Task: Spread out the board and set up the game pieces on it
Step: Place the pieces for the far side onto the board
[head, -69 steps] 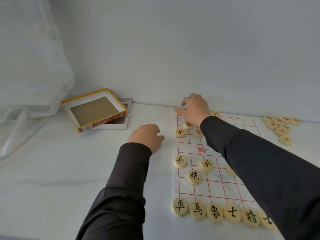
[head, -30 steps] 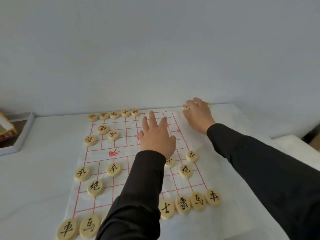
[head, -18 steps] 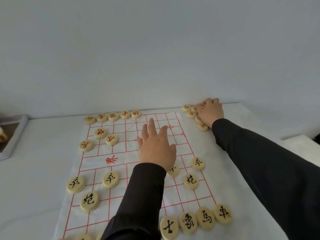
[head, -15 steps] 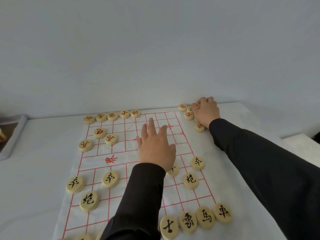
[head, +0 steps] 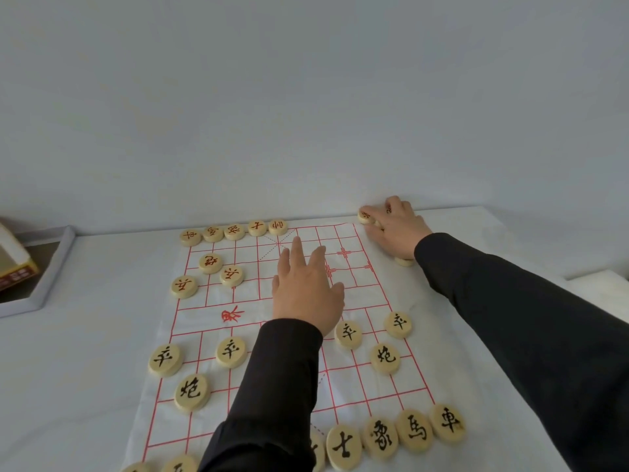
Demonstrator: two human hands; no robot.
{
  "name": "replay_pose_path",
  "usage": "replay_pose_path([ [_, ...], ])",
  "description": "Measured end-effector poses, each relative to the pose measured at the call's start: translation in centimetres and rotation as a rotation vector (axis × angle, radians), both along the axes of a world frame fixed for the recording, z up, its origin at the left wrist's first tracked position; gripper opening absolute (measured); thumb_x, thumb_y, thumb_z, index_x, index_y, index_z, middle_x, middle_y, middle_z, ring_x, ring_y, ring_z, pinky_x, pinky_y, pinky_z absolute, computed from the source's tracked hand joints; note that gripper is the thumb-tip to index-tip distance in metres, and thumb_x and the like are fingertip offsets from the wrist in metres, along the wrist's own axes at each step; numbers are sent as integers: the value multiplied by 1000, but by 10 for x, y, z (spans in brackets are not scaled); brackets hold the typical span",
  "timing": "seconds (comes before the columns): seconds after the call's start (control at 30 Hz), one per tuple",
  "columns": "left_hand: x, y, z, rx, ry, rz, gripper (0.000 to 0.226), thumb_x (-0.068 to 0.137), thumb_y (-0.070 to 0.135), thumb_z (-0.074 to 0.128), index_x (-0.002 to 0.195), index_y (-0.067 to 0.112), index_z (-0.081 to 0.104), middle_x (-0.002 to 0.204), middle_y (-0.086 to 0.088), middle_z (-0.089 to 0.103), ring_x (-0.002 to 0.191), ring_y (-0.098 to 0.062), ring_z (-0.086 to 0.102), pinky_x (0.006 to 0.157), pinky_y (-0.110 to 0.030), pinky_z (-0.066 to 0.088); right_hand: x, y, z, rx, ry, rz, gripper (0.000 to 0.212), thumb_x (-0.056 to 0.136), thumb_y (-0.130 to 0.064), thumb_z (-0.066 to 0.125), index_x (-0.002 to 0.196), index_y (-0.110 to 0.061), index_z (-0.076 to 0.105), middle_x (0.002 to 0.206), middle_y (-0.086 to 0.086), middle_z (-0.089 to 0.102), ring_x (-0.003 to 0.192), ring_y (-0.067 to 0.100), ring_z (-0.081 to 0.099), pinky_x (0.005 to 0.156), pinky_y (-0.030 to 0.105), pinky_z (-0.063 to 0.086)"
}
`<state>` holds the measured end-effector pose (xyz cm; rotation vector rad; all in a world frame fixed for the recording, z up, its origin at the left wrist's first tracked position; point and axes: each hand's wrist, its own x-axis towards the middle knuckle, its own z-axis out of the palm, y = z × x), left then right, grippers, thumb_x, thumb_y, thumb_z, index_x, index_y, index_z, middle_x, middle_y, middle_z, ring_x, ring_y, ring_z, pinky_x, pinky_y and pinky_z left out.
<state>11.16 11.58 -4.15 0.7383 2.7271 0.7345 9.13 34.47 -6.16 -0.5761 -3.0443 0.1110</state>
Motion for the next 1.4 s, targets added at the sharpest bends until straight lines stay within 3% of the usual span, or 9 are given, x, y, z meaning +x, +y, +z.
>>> replay_pose_path([
  [0.13, 1, -1, 1, -12, -6, -9, 64, 94, 34, 48, 148, 27, 14, 157, -1, -6, 144, -25, -5, 117, -44, 15, 5, 1, 2, 4, -7, 26, 35, 99, -36, 29, 134, -37, 33, 129, 7, 32, 120, 27, 34, 89, 39, 41],
  [0.33, -1, -6, 1, -43, -21, -26, 64, 94, 35, 48, 148, 25, 14, 157, -2, -2, 144, -25, -4, 117, -44, 15, 22, -3, 1, 62, -3, -47, 37, 100, -38, 23, 134, -30, 38, 132, 8, 39, 118, 28, 42, 94, 43, 40],
  [0.43, -3, -7, 1, -62, -34, -42, 64, 94, 36, 48, 148, 26, 13, 157, -2, 0, 145, -26, -3, 117, -44, 14, 23, -9, 7, 155, 10, -61, 41, 101, -38, 21, 133, -25, 44, 138, 7, 41, 127, 28, 36, 102, 46, 31],
  [0.57, -3, -6, 2, -72, -55, -62, 65, 94, 36, 48, 148, 26, 14, 157, -2, 2, 145, -25, -2, 117, -44, 14, 12, -32, 16, 133, -86, 135, 45, 103, -36, 20, 145, -24, 32, 157, -1, 20, 145, 21, 8, 117, 47, 5],
  [0.73, -3, -7, 1, -96, -56, -73, 65, 94, 37, 49, 148, 25, 15, 157, -3, 3, 145, -26, 0, 117, -44, 14, 15, -49, 11, 58, -112, 193, 44, 103, -32, 20, 142, -24, 39, 152, -6, 31, 146, 14, 8, 116, 43, -5],
  [0.83, -1, -6, -1, -139, -49, -82, 63, 94, 38, 48, 147, 26, 17, 157, -2, 4, 144, -27, -1, 115, -47, 13, 10, -47, 12, -58, 10, 99, 37, 101, -26, 32, 131, -20, 52, 144, 1, 45, 141, 19, 24, 117, 41, 6],
  [0.97, 0, -6, 1, -178, -51, -98, 61, 95, 40, 45, 147, 27, 17, 157, 1, 5, 144, -27, -2, 114, -52, 8, -9, -46, 16, -121, 63, 8, 39, 96, -27, 46, 134, -17, 47, 131, 8, 54, 123, 26, 45, 106, 38, 35],
  [1.23, -12, -12, 0, -171, -85, -25, 57, 96, 41, 40, 147, 28, 18, 156, 4, 17, 145, -25, 1, 113, -54, 4, -42, -44, 16, 35, -52, -63, 27, 92, -15, 48, 117, -12, 59, 119, 7, 59, 114, 26, 48, 96, 36, 40],
  [1.4, -9, -11, 2, -141, -89, -44, 55, 97, 40, 40, 147, 28, 19, 155, 4, 20, 145, -25, 0, 114, -53, 3, -45, -42, 21, -239, 69, -105, 13, 85, -3, 53, 93, -11, 61, 101, 6, 61, 100, 24, 55, 84, 30, 48],
])
